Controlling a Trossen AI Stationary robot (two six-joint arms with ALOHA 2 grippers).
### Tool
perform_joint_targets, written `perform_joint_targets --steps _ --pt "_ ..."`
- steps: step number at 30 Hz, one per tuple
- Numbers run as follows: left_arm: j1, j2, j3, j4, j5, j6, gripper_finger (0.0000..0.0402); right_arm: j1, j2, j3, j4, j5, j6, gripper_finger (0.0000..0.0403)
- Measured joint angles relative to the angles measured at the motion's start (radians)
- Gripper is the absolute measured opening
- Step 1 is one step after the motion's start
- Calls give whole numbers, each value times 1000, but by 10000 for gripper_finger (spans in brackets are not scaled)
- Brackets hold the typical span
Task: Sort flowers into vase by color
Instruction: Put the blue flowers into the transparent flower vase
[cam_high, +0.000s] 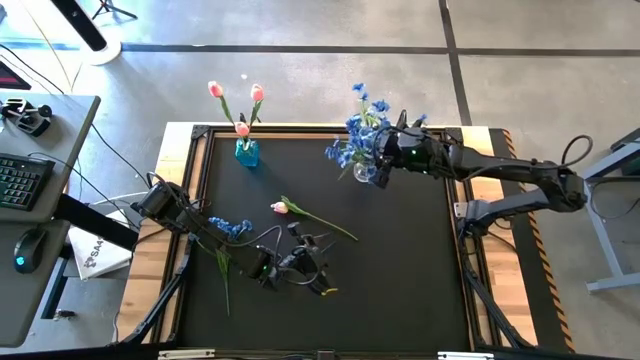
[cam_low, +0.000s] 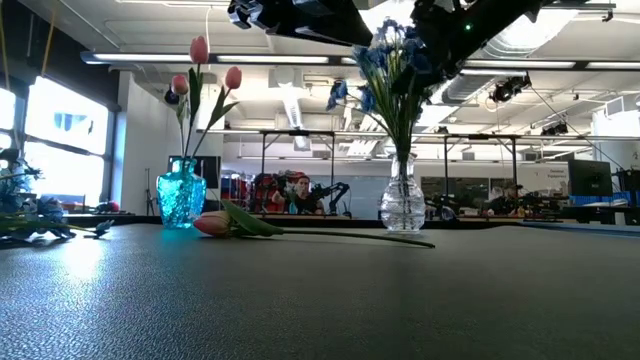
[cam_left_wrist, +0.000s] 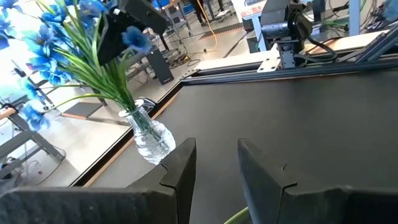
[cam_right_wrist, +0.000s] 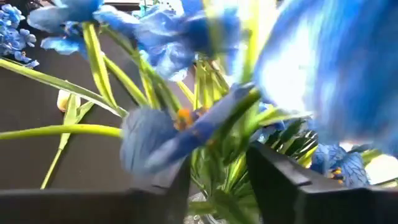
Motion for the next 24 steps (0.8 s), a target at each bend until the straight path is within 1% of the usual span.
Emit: perform_joint_targets --steps 5,6,7,11,15,19,22,24 --pt "0 0 0 3 23 0 106 0 17 0 1 0 0 35" --pt "0 0 0 3 23 0 106 0 21 0 -3 1 0 19" --pt "0 0 0 2 23 0 106 0 24 0 -8 0 -1 11" --pt "0 0 0 2 23 0 106 0 52 0 -31 1 27 21" --pt "0 0 0 2 23 0 106 0 84 0 -34 8 26 12" --pt "0 0 0 2 23 1 106 0 87 0 -17 25 23 9" --pt "0 0 0 2 23 1 106 0 78 0 -2 25 -1 33" --pt "0 0 0 2 23 2 106 0 70 0 1 25 -5 65"
